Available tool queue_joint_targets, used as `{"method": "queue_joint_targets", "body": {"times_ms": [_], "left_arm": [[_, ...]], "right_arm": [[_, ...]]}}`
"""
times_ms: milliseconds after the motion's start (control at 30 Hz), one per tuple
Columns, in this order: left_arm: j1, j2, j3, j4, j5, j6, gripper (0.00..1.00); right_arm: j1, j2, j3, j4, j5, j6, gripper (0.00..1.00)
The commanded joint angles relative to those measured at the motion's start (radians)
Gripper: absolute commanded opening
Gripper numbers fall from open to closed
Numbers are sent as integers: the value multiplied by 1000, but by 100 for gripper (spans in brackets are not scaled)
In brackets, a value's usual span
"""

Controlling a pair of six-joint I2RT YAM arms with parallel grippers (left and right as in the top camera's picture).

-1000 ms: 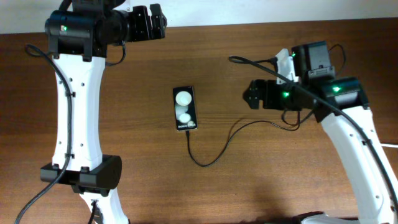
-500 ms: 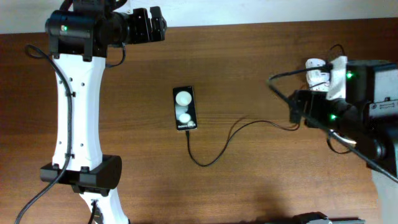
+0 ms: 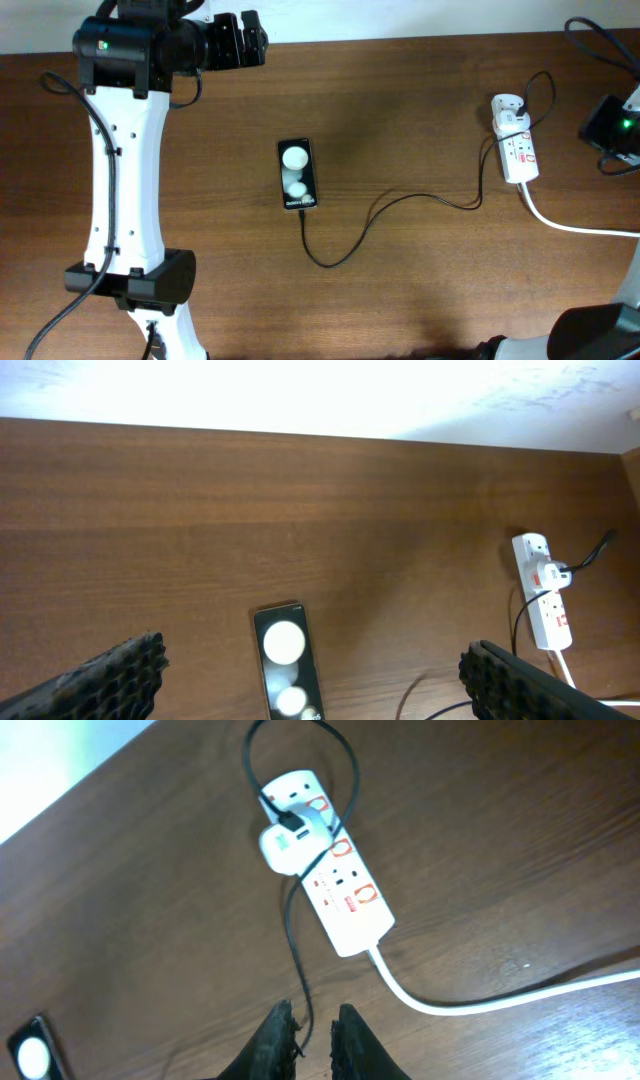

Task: Plug charger to phone and switch on socket
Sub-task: 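Press the orange switch beside the charger with the right gripper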

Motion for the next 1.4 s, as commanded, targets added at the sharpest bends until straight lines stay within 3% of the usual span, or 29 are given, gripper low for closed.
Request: {"method": "queue_joint_targets", "body": {"times_ms": [0,233,767,1367], "left_arm": [[6,-4,5,1,-7,16,99],[6,-4,5,1,-7,16,99],[6,-4,5,1,-7,16,99],[6,-4,5,1,-7,16,99]], "right_arm": [[-39,45,15,36,-13,1,4],[-113,230,15,164,-125,1,4],[-41,607,15,385,-240,59,4],[14,636,15,462,-191,156,4]]}}
